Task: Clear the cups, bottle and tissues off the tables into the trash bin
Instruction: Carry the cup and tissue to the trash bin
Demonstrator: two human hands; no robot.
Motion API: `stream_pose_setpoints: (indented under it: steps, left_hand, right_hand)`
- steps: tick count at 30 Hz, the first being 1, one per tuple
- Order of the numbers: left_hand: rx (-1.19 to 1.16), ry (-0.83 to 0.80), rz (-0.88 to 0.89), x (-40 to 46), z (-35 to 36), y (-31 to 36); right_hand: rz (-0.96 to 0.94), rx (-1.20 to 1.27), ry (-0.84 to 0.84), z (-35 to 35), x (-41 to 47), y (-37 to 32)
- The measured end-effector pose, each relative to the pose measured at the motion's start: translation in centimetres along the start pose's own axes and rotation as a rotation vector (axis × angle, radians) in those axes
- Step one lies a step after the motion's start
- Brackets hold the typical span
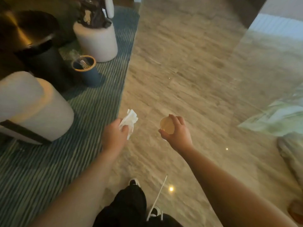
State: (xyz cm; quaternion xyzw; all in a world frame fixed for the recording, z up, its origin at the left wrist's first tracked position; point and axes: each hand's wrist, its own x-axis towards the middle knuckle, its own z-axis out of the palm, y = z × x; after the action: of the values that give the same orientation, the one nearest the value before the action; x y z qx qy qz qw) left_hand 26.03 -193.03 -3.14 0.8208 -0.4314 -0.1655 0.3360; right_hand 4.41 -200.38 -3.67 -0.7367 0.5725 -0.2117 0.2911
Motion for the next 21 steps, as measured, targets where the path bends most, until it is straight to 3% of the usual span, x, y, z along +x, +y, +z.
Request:
stream_pose_setpoints:
  steps: [9, 21]
  left_hand:
    - [-0.039, 0.085, -0.147, 18.4, 1.9, -2.6]
    - [0.017, 0.262, -0.295, 47.7, -4.8, -7.0]
  right_hand:
    - [-0.085, -0.031, -0.139, 7.7, 20.5, -3.5]
    - [-0.228, 0.024, -0.248, 15.7, 53.2, -19.0]
